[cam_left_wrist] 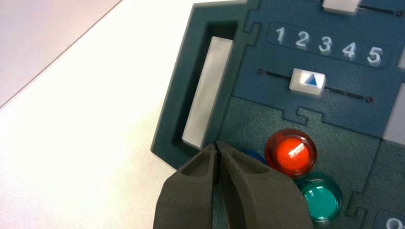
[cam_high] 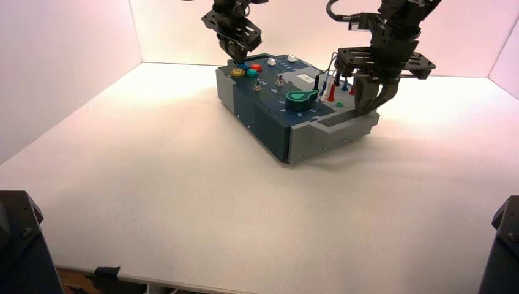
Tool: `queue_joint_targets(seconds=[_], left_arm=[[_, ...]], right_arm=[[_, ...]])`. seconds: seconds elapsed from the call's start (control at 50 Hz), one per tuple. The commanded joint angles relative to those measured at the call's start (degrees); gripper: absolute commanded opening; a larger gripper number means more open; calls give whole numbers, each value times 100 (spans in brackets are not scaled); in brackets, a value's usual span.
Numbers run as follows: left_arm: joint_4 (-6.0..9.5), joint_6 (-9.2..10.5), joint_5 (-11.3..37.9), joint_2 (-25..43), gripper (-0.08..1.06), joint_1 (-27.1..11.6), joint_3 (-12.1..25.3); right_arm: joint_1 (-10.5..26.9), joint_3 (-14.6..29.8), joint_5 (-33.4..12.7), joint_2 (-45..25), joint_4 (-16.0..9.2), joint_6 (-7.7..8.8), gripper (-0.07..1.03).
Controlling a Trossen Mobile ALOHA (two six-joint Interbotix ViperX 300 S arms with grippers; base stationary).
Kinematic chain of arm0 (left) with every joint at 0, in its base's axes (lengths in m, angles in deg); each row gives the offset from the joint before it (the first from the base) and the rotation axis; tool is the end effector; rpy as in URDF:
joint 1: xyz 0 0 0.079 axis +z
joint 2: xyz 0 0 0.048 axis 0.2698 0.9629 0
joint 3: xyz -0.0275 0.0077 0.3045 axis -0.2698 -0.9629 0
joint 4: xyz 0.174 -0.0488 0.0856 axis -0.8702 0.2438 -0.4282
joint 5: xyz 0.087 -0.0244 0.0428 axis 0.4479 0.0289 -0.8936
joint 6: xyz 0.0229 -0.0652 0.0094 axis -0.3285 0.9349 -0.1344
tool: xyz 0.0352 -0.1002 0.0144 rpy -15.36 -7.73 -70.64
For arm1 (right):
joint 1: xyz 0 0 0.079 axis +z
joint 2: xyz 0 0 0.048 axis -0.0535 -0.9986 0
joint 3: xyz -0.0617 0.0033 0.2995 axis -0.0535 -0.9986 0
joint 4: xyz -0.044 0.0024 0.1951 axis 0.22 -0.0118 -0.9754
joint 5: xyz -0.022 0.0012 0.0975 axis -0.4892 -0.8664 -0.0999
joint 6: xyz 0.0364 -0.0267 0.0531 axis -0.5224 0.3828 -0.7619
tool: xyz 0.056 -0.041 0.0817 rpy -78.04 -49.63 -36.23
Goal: Move the bottom slider to position 3.
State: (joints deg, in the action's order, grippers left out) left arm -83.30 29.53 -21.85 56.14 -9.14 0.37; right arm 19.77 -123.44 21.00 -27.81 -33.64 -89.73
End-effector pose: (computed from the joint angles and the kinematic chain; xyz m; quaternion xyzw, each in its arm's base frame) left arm 0.5223 -0.2379 0.0099 0.2677 0.4738 -0.2661 0.7957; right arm 0.3018 0.1014 0.0228 -0.0164 0.6385 0.0872 0.7645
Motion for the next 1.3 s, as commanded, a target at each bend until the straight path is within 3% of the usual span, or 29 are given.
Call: queue_joint_targets(seconds=[0.02,0.4,0.6,1.3], left_arm=[[26,-35,105,281,-3,79,229],[26,-149,483,475,-3,79,914],[26,-272,1055,606,-3,79,1151],[26,-536,1450,466,-3,211,686]], right_arm=[[-105,-9,88,114,-18,-53,-2],[-105,-141,114,141,-18,-62,-2],[-176,-26,88,123,35,-62,-2],[-1037,413,325,-88,246,-62,-2]])
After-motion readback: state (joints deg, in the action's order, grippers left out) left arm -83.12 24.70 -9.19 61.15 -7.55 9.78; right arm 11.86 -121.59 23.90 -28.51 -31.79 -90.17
